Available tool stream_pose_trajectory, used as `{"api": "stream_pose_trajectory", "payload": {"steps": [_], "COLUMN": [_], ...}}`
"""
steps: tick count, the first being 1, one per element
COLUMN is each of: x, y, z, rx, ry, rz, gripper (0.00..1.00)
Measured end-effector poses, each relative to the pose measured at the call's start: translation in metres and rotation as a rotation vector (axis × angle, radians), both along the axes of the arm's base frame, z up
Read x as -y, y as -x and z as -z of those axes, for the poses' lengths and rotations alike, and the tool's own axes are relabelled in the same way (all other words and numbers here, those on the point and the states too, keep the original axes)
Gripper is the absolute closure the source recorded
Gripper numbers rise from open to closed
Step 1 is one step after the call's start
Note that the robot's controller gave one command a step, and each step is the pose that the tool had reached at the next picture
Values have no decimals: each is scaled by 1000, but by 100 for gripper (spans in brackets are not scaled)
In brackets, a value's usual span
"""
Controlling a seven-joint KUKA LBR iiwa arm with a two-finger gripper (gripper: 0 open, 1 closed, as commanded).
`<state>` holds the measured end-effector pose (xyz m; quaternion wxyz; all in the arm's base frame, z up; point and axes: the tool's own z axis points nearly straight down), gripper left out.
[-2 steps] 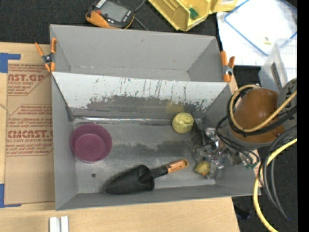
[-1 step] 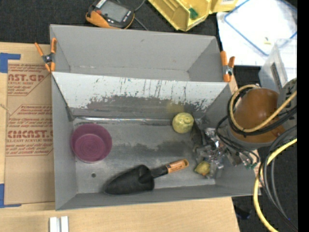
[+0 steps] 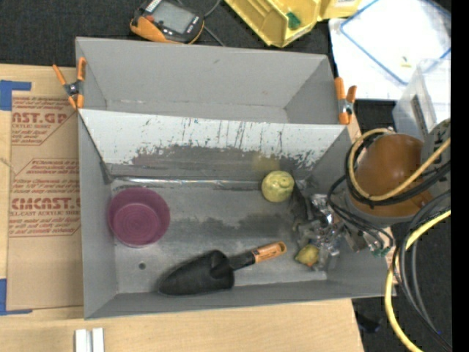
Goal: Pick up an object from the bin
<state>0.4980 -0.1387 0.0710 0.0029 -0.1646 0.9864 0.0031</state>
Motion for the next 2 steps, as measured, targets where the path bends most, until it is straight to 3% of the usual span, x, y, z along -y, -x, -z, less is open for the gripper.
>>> {"api": "stream_pose_trajectory", "payload": {"steps": [2], "x": [0], "y": [0], "z": [0], "rx": [0], "ry": [0], "rz": [0], "gripper": [100]}}
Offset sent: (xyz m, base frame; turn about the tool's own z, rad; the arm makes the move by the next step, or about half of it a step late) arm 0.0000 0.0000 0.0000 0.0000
